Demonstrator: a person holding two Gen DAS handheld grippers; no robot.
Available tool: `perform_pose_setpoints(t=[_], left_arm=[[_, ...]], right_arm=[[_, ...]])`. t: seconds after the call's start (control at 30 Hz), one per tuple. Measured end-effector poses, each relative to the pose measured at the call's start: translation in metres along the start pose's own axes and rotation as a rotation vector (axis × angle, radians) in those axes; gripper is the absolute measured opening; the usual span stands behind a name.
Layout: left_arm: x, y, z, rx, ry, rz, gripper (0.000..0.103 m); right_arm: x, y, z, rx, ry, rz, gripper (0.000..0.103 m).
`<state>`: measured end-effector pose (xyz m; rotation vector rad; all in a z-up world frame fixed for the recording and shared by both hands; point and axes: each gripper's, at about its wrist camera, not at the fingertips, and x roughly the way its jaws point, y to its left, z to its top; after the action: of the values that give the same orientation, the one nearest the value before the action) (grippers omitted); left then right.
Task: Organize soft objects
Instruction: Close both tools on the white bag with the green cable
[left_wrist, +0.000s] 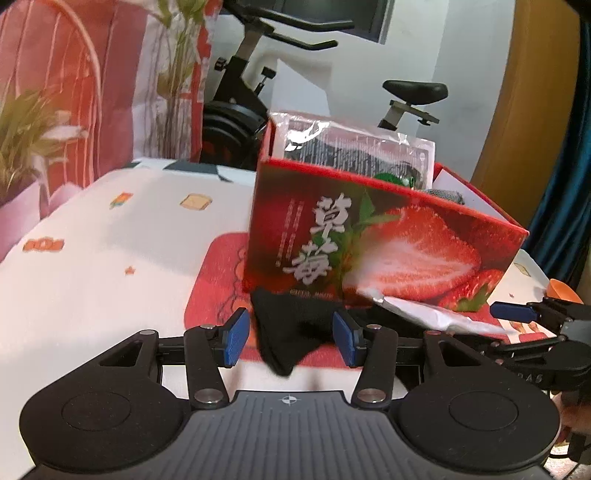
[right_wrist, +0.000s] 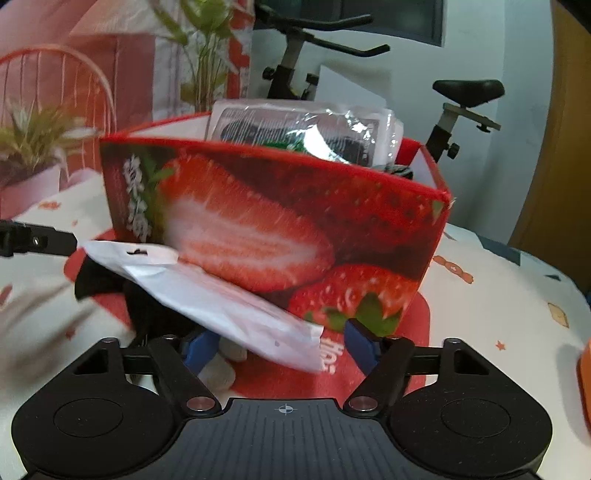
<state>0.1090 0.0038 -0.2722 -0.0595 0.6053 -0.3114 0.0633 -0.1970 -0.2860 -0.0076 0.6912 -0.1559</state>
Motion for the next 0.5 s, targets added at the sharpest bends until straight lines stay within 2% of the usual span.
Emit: perform_pose_setpoints(t=[0.3, 0.5], left_arm=[[0.02, -0.013, 0.018, 0.093, -0.019, -0.109, 0.052], [0.035, -0.029, 0.024, 0.199, -0.03, -0.174, 0.053]], right_arm=[[0.006, -0.026, 0.01, 0.154, -0.027, 0.04, 0.052], [0.012, -0.034, 0.011, 0.185, -0.031, 0.051, 0.051]])
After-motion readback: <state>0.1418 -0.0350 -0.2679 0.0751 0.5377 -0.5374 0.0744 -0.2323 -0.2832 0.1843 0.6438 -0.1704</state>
